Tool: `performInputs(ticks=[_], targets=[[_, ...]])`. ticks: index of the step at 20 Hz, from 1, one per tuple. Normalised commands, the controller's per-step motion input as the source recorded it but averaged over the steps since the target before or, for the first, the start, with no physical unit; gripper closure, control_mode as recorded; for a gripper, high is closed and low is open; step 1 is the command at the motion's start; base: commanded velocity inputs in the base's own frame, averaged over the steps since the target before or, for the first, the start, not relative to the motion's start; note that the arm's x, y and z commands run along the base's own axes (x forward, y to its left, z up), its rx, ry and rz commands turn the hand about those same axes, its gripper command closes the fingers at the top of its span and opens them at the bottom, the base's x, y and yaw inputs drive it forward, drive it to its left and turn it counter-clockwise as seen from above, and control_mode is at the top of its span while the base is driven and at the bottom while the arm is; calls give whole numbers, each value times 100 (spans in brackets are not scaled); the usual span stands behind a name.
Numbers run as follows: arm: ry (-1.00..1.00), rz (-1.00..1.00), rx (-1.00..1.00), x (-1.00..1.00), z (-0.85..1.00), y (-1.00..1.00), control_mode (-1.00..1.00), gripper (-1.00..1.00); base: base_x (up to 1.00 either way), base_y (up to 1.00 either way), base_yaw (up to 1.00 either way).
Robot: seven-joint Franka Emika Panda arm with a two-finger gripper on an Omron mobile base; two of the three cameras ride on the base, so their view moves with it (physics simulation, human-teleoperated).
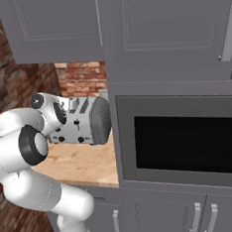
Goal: Start the toaster. Once the lever pops up, take the bread to the plate on the dining counter.
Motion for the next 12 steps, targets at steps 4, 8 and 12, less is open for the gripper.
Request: performInputs(ticks=[4,8,12], targets=[[0,0,0,0,0,0,-100,-100,0,0,0],[0,0,0,0,0,0,-100,-100,0,0,0],[0,0,0,0,0,0,-100,-100,0,0,0]])
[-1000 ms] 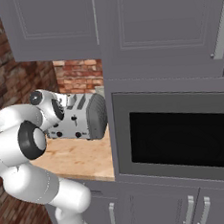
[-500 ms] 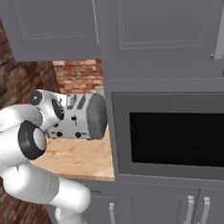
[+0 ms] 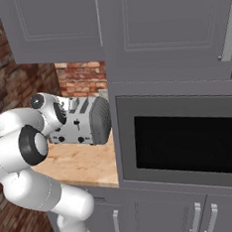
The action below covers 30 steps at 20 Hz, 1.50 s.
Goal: Start the toaster. Once the lever pops up, take the bread to the plate on the dining counter.
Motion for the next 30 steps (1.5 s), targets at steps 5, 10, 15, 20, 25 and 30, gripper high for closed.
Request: performInputs(ticks=[5,10,15,20,25,30], targets=[[0,0,0,0,0,0,-100,-100,0,0,0],[0,0,0,0,0,0,-100,-100,0,0,0],[0,0,0,0,0,0,-100,-100,0,0,0],[0,0,0,0,0,0,-100,-100,0,0,0],[0,0,0,0,0,0,-100,-100,0,0,0],[0,0,0,0,0,0,-100,-100,0,0,0]])
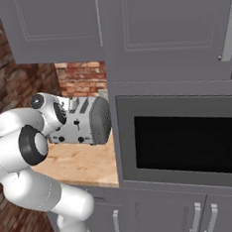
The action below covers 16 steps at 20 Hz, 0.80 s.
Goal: Start the toaster. Once the lever pops up, take the bread to the plate on the dining counter.
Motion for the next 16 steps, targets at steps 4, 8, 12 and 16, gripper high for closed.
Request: performInputs(ticks=[4,8,12,16], targets=[[0,0,0,0,0,0,-100,-100,0,0,0],[0,0,0,0,0,0,-100,-100,0,0,0],[0,0,0,0,0,0,-100,-100,0,0,0],[0,0,0,0,0,0,-100,-100,0,0,0]])
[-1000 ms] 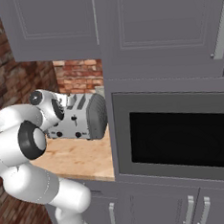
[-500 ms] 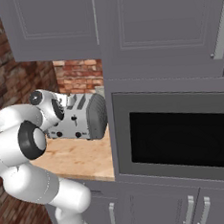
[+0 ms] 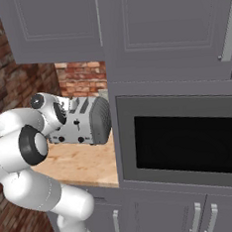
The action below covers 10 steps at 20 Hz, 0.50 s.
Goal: Start the toaster. Once the lever pops up, take the bread to the plate on the dining counter.
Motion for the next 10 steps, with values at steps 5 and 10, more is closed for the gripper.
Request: performInputs(ticks=[5,10], targets=[[0,0,0,0,0,0,-100,-100,0,0,0],[0,0,0,0,0,0,-100,-100,0,0,0]])
